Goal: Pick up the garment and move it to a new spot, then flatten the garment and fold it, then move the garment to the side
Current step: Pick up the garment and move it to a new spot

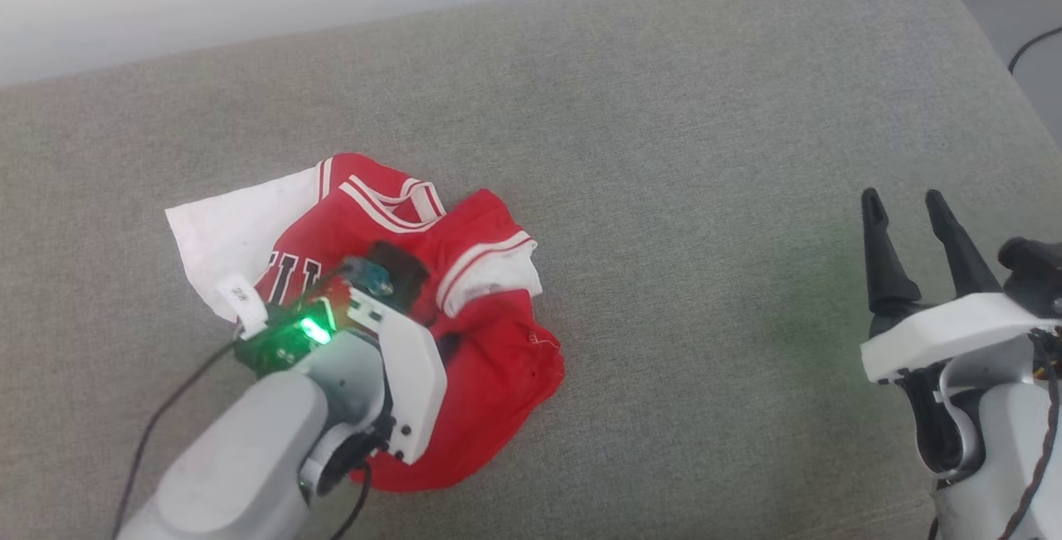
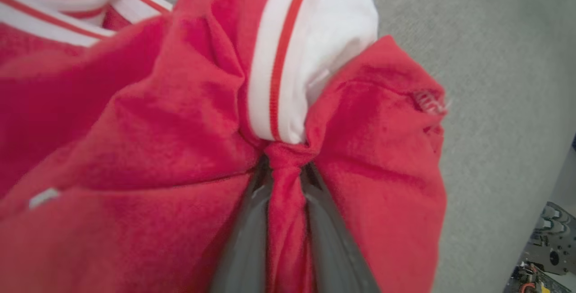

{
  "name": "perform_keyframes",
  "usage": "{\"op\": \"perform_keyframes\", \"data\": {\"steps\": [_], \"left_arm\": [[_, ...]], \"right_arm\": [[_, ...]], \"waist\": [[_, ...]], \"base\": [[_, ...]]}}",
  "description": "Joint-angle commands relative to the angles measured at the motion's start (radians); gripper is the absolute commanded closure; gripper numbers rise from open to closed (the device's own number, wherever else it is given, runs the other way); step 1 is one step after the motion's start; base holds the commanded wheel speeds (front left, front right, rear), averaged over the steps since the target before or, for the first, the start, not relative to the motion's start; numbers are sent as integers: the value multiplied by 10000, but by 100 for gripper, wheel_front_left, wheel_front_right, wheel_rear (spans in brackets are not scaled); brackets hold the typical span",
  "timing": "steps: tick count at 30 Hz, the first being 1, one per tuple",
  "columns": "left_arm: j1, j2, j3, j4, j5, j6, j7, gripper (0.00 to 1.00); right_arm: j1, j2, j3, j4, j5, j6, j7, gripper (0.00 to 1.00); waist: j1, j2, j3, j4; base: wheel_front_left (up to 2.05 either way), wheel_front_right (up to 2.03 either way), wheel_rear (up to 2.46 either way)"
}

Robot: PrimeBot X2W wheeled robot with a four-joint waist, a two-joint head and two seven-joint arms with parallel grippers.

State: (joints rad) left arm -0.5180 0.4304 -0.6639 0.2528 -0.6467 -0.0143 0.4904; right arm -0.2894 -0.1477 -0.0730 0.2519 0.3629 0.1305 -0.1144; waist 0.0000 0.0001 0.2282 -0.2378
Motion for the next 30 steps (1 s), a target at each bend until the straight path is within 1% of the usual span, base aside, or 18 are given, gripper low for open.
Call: {"op": "perform_keyframes", "data": {"steps": [1, 2, 3, 4, 5, 6, 12, 19, 24, 30], "left_arm": [[53, -127, -127, 412, 127, -89, -73, 80], [28, -224, -206, 700, 137, -151, -105, 78], [10, -298, -285, 959, 138, -200, -146, 69], [13, -387, -355, 1206, 142, -277, -188, 56], [-16, -475, -390, 1446, 124, -313, -251, 25], [-65, -535, -395, 1644, 98, -343, -315, 0], [-542, -736, -311, 2267, 1, -608, -836, 0], [-687, -766, -157, 2140, -145, -783, -1390, 0], [-494, -541, 66, 1721, -307, -802, -1796, 0], [-129, 53, 610, 958, -443, -489, -2357, 0]], "right_arm": [[-112, -9, 51, 40, 62, 5, -81, 0], [-156, -17, 107, 76, 61, 5, -94, 0], [-205, -20, 148, 97, 68, 5, -102, 0], [-241, -20, 192, 125, 81, 5, -113, 0], [-259, -30, 226, 159, 93, 5, -117, 0], [-267, -43, 258, 190, 107, 5, -117, 0], [-326, -189, 308, 336, 139, 5, -159, 0], [-38, -339, 224, 449, 74, 5, -81, 0], [243, -453, 123, 414, 34, 5, 16, 0], [623, -552, -24, 245, -11, 5, 154, 0]], "waist": [[0, -1, 33, 10], [0, -1, 48, 20], [0, -1, 63, 33], [0, -1, 75, 47], [0, -1, 81, 66], [0, -1, 87, 83], [0, -1, -51, 339], [0, -1, -589, 748], [0, -1, -1171, 1177], [0, -1, -1761, 1665]], "base": [[0, 0, 0], [0, 0, 0], [0, 0, 0], [0, 0, 0], [0, 0, 0], [0, 0, 0], [0, 0, 0], [0, 0, 0], [0, 0, 0], [0, 0, 0]]}}
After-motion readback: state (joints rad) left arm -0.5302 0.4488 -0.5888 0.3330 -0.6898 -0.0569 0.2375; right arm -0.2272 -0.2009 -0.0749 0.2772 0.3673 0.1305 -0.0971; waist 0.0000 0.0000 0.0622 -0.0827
